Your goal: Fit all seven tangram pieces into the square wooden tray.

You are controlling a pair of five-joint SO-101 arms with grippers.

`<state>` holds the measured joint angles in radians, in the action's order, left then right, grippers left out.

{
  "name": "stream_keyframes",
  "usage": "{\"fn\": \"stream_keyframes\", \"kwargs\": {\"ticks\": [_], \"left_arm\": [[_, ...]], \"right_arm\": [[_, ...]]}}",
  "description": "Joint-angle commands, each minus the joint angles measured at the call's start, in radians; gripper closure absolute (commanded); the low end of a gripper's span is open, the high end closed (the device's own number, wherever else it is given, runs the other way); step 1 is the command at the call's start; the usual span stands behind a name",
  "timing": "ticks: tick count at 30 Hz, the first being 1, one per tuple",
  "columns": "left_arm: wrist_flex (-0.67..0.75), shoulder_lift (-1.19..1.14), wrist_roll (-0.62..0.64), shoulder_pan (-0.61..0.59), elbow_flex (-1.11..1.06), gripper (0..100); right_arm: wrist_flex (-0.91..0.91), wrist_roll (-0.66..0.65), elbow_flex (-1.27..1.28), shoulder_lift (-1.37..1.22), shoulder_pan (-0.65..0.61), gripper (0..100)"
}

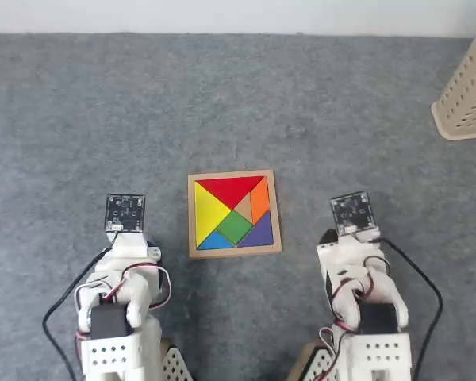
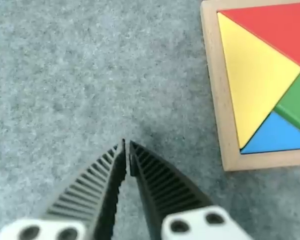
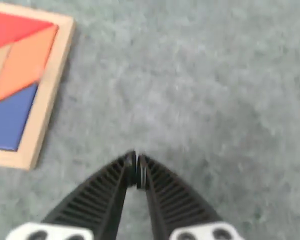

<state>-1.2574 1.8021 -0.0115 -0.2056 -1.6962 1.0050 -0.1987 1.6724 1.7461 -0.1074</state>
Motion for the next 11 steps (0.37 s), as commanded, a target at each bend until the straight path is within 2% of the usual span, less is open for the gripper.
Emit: {"fn": "stream_keyframes", "kwargs": {"ticks": [1, 11], "left_arm": [[-0.005, 0.015, 0.008, -0.006, 0.012, 99], [-0.005, 0.015, 0.008, -0.006, 0.012, 99]], "right_arm": [[0.113, 0.006, 0.012, 0.074, 0.018, 99.2], [0.148, 0.006, 0.012, 0.062, 0.019, 99.2]]}}
